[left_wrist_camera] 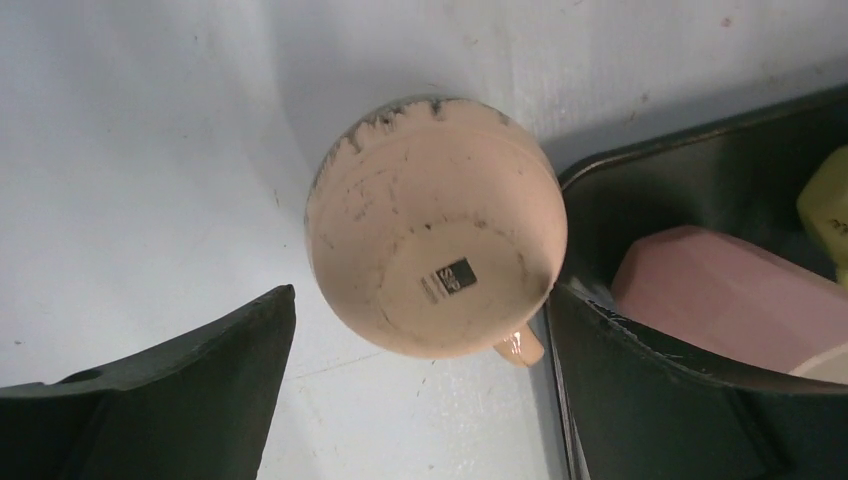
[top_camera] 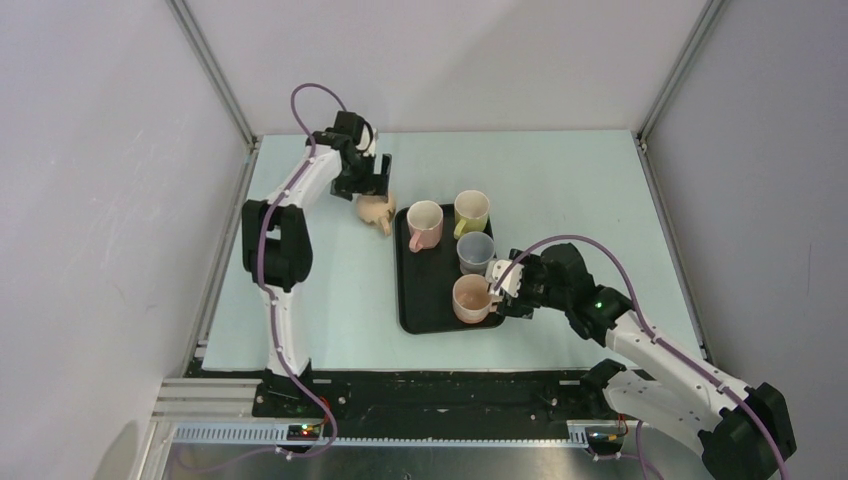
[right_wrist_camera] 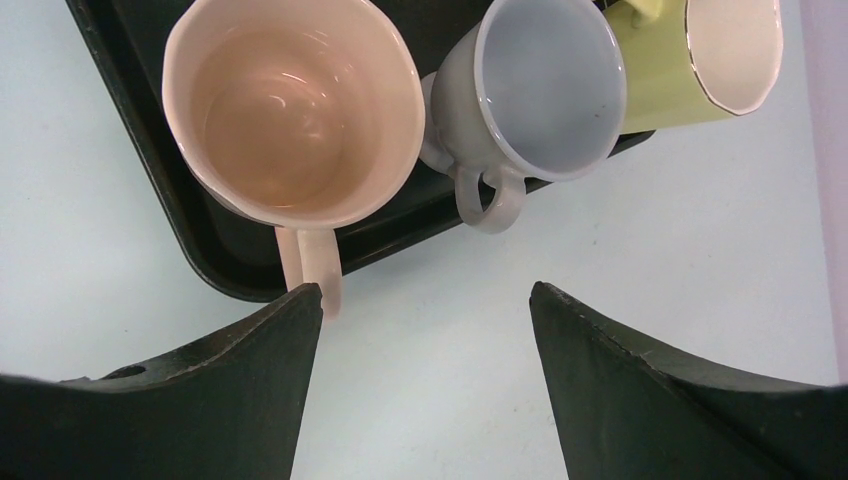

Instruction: Turn the mug right side up

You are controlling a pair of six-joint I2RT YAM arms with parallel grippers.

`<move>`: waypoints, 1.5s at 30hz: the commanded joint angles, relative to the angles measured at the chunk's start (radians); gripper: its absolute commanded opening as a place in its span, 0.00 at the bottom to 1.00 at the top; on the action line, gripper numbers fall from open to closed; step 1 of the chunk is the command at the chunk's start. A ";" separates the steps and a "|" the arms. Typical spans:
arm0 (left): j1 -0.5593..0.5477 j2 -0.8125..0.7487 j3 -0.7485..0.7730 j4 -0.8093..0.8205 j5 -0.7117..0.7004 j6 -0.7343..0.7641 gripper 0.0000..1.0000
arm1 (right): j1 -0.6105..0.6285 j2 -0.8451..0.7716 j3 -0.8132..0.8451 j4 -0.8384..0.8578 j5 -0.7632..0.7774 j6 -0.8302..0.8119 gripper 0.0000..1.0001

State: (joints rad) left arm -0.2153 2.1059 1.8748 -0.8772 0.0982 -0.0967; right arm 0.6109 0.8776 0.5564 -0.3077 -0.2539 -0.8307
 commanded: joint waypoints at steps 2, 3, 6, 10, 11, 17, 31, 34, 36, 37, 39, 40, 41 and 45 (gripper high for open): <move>-0.018 0.050 0.055 -0.006 -0.060 -0.101 1.00 | 0.007 0.009 -0.006 0.054 0.014 0.002 0.82; -0.019 0.059 0.060 -0.006 -0.074 -0.118 1.00 | 0.007 0.010 -0.007 0.058 0.016 0.002 0.82; -0.028 0.080 0.074 -0.009 -0.113 -0.134 1.00 | 0.009 0.016 -0.009 0.062 0.019 0.004 0.82; -0.034 0.120 0.086 -0.023 -0.194 -0.131 1.00 | 0.011 0.014 -0.010 0.064 0.015 0.008 0.81; -0.034 0.125 0.087 -0.027 -0.214 -0.123 1.00 | 0.011 0.011 -0.010 0.065 0.015 0.008 0.81; -0.023 0.137 0.064 -0.057 -0.238 -0.061 1.00 | 0.010 0.009 -0.019 0.076 0.018 0.007 0.81; 0.009 0.175 0.090 -0.172 -0.178 0.074 1.00 | 0.019 -0.008 -0.025 0.089 0.019 0.009 0.81; 0.011 0.170 0.073 -0.190 -0.157 0.092 1.00 | 0.018 -0.012 -0.025 0.090 0.019 0.011 0.81; 0.011 0.168 0.069 -0.209 -0.135 0.118 1.00 | 0.019 -0.014 -0.026 0.092 0.018 0.011 0.81; 0.011 0.172 0.069 -0.224 -0.126 0.129 1.00 | 0.019 -0.014 -0.026 0.093 0.018 0.012 0.81; 0.012 0.173 0.066 -0.239 -0.119 0.138 1.00 | 0.021 -0.014 -0.026 0.094 0.019 0.012 0.81; 0.013 0.172 0.065 -0.248 -0.118 0.140 1.00 | 0.022 -0.014 -0.026 0.095 0.020 0.012 0.81; 0.012 0.174 0.066 -0.253 -0.114 0.143 1.00 | 0.023 -0.014 -0.026 0.096 0.020 0.013 0.81; 0.011 0.185 0.079 -0.284 -0.106 0.157 1.00 | 0.027 -0.015 -0.026 0.096 0.021 0.014 0.81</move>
State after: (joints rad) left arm -0.2184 2.2127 1.9800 -0.9791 0.0120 0.0017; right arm 0.6292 0.8783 0.5369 -0.2546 -0.2401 -0.8303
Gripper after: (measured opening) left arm 0.998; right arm 0.812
